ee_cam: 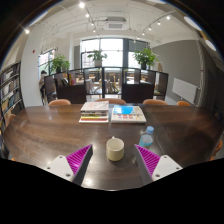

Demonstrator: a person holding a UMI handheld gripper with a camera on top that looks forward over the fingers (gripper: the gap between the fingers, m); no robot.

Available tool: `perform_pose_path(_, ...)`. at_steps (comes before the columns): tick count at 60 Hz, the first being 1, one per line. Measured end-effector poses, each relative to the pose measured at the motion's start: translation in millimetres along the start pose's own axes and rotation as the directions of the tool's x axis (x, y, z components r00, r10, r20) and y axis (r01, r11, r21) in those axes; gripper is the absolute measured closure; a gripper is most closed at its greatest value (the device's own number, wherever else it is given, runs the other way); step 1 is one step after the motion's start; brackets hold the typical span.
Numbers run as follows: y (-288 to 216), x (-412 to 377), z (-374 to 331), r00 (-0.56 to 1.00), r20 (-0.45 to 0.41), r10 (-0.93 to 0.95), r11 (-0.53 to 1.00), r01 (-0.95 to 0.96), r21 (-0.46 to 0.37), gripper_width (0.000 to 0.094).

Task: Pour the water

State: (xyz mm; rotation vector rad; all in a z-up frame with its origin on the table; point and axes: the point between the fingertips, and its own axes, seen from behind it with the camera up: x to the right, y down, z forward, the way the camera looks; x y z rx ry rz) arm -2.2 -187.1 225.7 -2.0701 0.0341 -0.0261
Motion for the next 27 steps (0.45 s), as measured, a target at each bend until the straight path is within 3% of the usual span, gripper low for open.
perform_pose_path(27,-9,-1,-13,0.999,-0.028,0.023,0.999,-0.022,0.032,0.0086)
